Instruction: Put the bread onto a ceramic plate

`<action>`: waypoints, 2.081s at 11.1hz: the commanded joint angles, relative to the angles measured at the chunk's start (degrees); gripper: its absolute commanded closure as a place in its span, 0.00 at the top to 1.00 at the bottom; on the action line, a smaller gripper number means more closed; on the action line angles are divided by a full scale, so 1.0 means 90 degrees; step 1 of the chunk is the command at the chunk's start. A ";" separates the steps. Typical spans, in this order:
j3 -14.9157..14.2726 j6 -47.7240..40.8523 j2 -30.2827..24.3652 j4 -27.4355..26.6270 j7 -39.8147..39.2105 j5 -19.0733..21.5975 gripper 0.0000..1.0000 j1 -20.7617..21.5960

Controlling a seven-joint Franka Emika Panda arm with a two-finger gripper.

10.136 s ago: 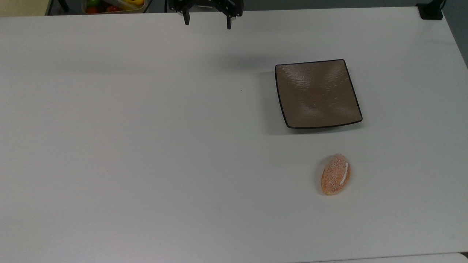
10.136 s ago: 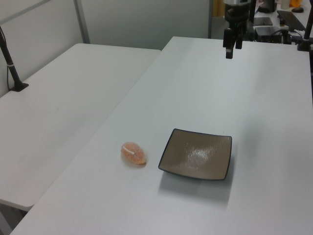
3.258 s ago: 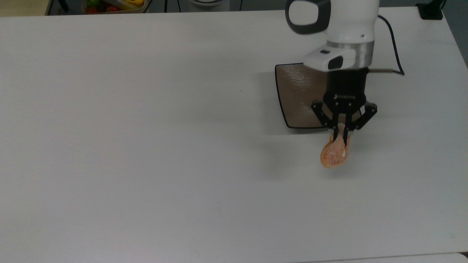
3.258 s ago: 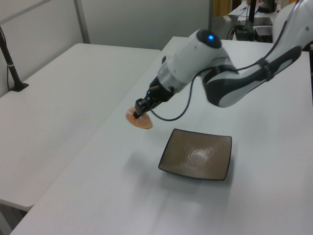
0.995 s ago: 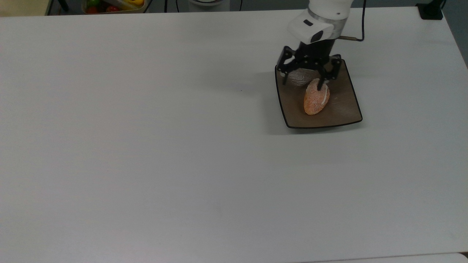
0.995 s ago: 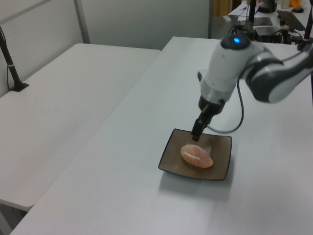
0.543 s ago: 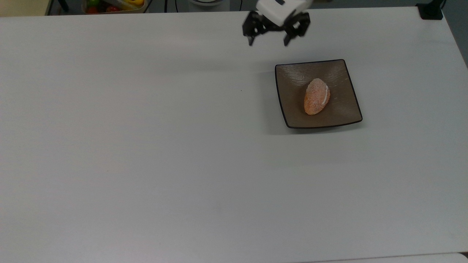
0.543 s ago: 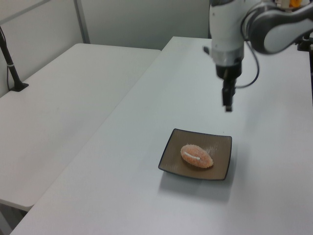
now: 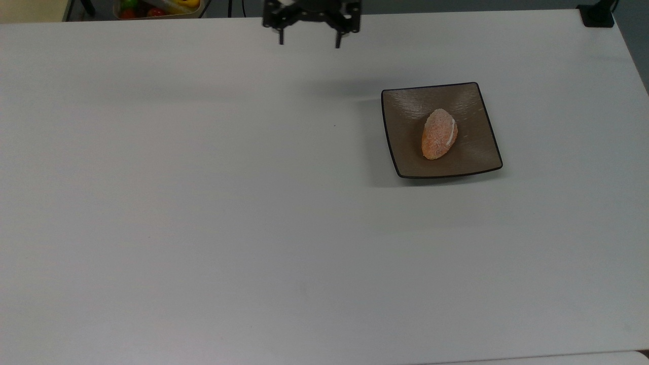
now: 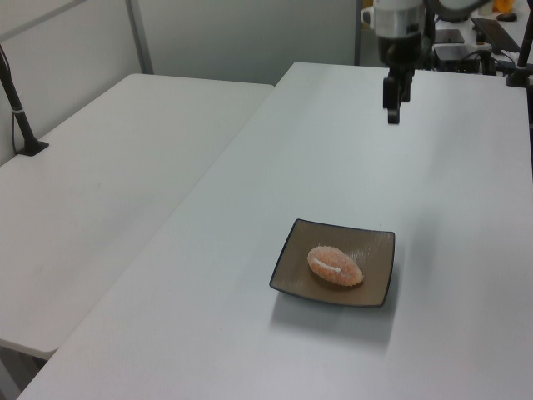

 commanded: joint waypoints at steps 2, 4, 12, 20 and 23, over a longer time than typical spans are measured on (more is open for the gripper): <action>-0.0091 -0.0006 -0.0092 0.0152 -0.0369 0.0559 1.00 -0.0417; -0.0091 0.0004 -0.0083 0.0152 -0.0614 0.0551 1.00 -0.0495; -0.0101 0.0346 -0.0034 0.0142 -0.0673 0.0482 1.00 -0.0544; -0.0101 0.0424 -0.0024 0.0132 -0.0673 0.0482 1.00 -0.0525; -0.0101 0.0424 -0.0034 0.0113 -0.0673 0.0482 1.00 -0.0515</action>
